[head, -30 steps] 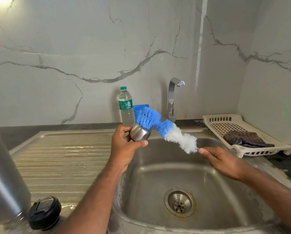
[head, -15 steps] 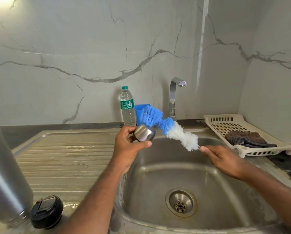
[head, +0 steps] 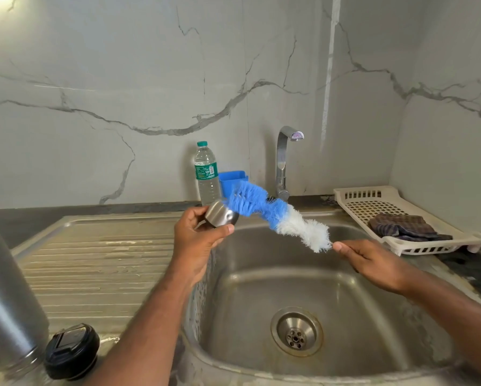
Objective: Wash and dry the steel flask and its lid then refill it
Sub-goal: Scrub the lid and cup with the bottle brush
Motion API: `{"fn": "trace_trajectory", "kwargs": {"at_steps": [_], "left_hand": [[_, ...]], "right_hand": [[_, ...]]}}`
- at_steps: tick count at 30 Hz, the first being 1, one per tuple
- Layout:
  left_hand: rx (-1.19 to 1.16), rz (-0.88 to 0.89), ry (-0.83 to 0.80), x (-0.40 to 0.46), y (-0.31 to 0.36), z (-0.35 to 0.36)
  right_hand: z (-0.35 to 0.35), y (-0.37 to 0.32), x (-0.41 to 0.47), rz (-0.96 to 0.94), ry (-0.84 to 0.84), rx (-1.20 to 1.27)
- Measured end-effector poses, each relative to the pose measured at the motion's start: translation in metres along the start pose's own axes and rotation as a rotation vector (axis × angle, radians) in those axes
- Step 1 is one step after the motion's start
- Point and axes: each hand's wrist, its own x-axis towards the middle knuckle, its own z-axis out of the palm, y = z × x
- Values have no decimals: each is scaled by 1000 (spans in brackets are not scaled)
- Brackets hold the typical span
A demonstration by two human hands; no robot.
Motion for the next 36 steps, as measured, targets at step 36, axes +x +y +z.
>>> {"fn": "trace_trajectory", "kwargs": {"at_steps": [36], "left_hand": [[-557, -289, -114, -10, 16, 20]], "right_hand": [[9, -22, 1, -69, -32, 90]]}}
